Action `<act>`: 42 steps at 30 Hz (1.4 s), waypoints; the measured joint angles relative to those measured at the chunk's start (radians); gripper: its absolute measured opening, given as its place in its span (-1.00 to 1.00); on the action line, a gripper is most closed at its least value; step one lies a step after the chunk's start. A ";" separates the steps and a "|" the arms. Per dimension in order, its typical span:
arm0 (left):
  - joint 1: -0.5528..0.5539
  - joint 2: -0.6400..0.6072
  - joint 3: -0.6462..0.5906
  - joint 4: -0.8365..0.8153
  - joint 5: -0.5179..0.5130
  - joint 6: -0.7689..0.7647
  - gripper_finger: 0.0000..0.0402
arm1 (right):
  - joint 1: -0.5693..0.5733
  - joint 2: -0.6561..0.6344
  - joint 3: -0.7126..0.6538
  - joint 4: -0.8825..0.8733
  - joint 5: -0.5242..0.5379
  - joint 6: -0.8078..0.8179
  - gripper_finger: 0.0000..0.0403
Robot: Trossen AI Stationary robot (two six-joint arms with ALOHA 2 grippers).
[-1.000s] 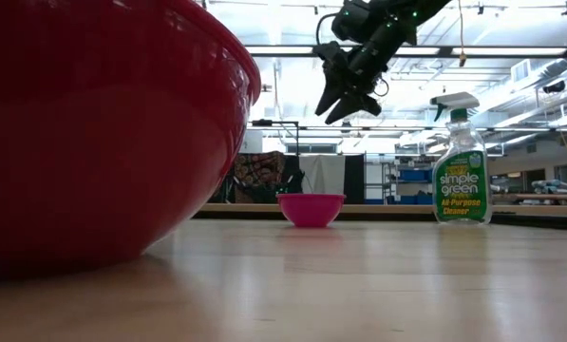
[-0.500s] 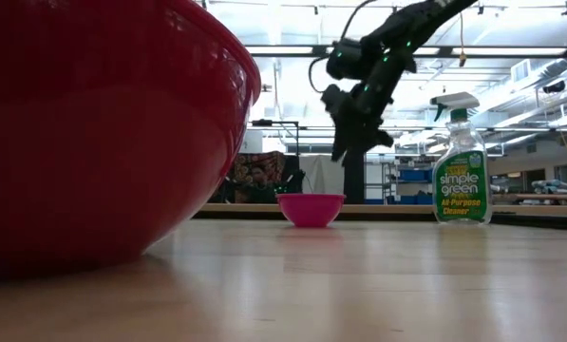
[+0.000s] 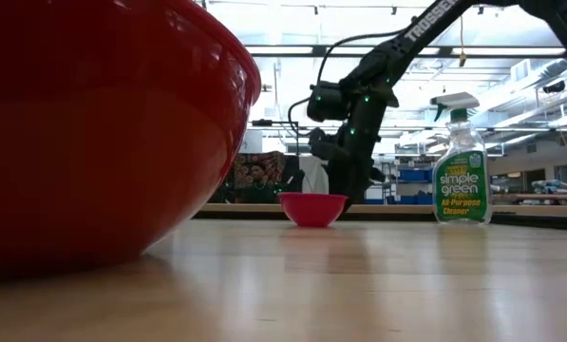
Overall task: Nest bowls inside each other
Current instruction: Stack the pink bowl on top of the blue bowl
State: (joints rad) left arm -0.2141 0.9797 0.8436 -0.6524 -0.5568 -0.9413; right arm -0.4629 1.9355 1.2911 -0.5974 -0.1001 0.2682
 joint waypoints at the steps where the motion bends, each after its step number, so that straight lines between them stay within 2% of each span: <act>1: 0.006 0.001 0.000 0.003 0.001 0.000 -0.10 | 0.000 0.009 0.000 -0.001 0.000 0.000 -0.20; 4: 0.015 0.001 0.000 0.040 0.001 0.006 -0.10 | 0.003 0.014 -0.002 0.001 0.012 0.001 -0.24; 6: 0.015 -0.008 0.000 0.126 0.000 0.050 -0.10 | 0.005 0.016 -0.001 0.007 0.027 0.001 -0.30; 9: 0.013 -0.015 0.001 0.277 -0.003 0.154 -0.10 | 0.005 0.019 -0.002 0.004 0.027 -0.001 -0.44; 12: 0.014 -0.016 0.001 0.361 -0.003 0.224 -0.10 | 0.005 0.019 -0.002 0.003 0.026 0.000 -0.63; 17: 0.024 -0.017 0.001 0.360 -0.004 0.229 -0.10 | 0.005 0.014 0.003 0.014 -0.015 0.004 -0.92; 25: 0.023 -0.031 0.001 0.322 -0.003 0.222 -0.10 | 0.006 -0.004 0.032 -0.050 -0.021 -0.021 -0.90; 31: 0.026 -0.053 0.000 0.306 -0.003 0.254 -0.10 | 0.039 -0.088 0.078 -0.105 -0.062 -0.071 -0.92; 38: 0.039 -0.057 0.000 0.210 -0.007 0.215 -0.10 | 0.156 -0.168 0.085 -0.061 -0.081 0.018 -0.90; 42: 0.036 -0.057 0.000 0.223 -0.008 0.228 -0.10 | 0.258 -0.172 0.089 -0.009 -0.072 0.130 -0.90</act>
State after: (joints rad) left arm -0.1778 0.9226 0.8440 -0.4293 -0.5643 -0.7135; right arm -0.2050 1.7634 1.3802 -0.6060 -0.1723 0.3986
